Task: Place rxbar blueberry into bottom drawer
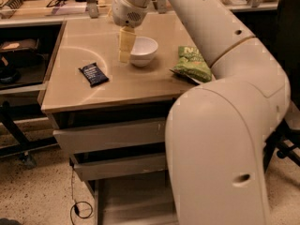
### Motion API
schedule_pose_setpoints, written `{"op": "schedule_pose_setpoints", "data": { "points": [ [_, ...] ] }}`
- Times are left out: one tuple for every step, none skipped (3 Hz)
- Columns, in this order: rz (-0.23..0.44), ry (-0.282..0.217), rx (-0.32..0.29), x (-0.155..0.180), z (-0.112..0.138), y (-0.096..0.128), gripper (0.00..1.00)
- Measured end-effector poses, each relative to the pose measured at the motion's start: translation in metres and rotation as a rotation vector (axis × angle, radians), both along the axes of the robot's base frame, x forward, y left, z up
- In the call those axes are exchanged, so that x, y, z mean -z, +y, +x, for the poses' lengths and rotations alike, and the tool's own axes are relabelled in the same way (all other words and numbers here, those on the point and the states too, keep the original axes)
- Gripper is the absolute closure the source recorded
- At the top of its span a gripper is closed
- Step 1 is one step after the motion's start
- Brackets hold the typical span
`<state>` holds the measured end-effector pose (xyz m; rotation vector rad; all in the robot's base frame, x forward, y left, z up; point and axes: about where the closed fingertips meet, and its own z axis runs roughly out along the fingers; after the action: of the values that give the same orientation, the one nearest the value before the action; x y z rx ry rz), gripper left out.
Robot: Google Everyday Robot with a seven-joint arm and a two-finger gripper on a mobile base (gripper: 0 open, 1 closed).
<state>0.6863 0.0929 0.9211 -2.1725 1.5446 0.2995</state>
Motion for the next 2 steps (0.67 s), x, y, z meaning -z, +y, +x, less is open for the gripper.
{"op": "schedule_pose_setpoints", "data": {
  "points": [
    [0.012,-0.005,0.001,0.003,0.006,0.006,0.0],
    [0.041,0.009,-0.022,0.013,0.01,0.019,0.0]
  ]
}}
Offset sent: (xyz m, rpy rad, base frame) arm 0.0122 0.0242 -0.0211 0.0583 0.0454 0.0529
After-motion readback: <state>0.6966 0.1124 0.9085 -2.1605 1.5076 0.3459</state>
